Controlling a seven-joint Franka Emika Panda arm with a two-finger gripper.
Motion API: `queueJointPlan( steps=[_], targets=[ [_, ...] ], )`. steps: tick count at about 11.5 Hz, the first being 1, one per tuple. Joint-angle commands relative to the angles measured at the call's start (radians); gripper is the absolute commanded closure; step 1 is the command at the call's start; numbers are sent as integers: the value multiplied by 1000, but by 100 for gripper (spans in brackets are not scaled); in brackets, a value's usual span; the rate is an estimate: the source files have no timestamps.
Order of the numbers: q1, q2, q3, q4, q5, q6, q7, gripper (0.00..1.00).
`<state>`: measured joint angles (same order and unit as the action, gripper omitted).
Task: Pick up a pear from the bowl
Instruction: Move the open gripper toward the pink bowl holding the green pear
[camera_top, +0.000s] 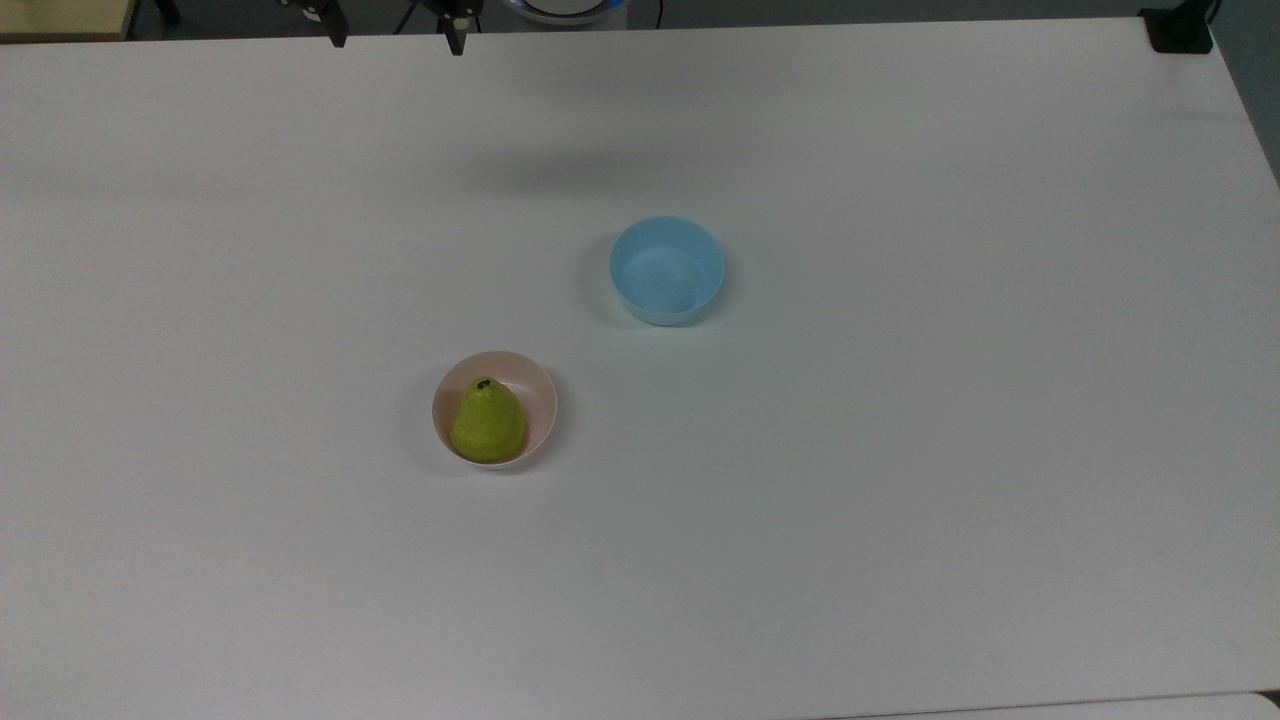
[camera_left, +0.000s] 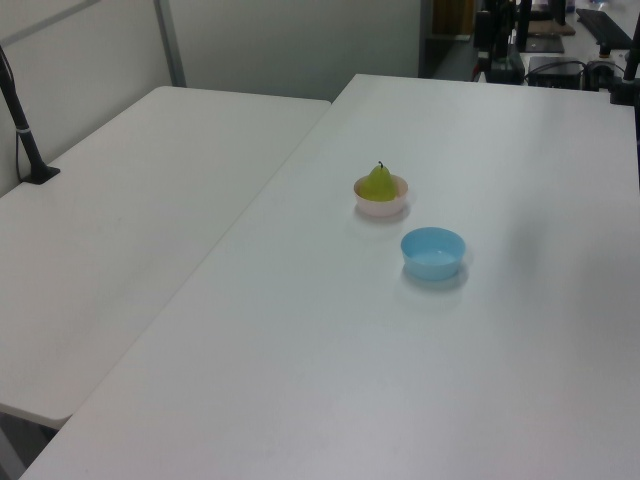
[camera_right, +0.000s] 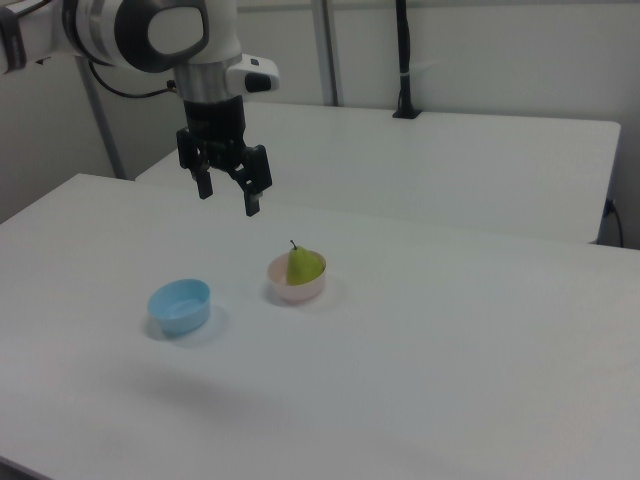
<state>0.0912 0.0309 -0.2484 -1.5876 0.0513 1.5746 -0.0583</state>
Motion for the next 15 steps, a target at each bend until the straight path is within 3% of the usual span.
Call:
queueJointPlan(
  steps=[1, 6, 8, 9, 12, 15],
  targets=[
    [-1, -8, -6, -5, -21, -12, -9, 0],
    [10, 10, -9, 4, -19, -10, -11, 0],
    [59, 58, -69, 49, -7, -8, -12, 0],
    [88, 110, -99, 96, 8, 17, -23, 0],
    [114, 254, -107, 178, 76, 93, -9, 0],
    [165, 403, -117, 202, 84, 288, 46, 0]
  ],
)
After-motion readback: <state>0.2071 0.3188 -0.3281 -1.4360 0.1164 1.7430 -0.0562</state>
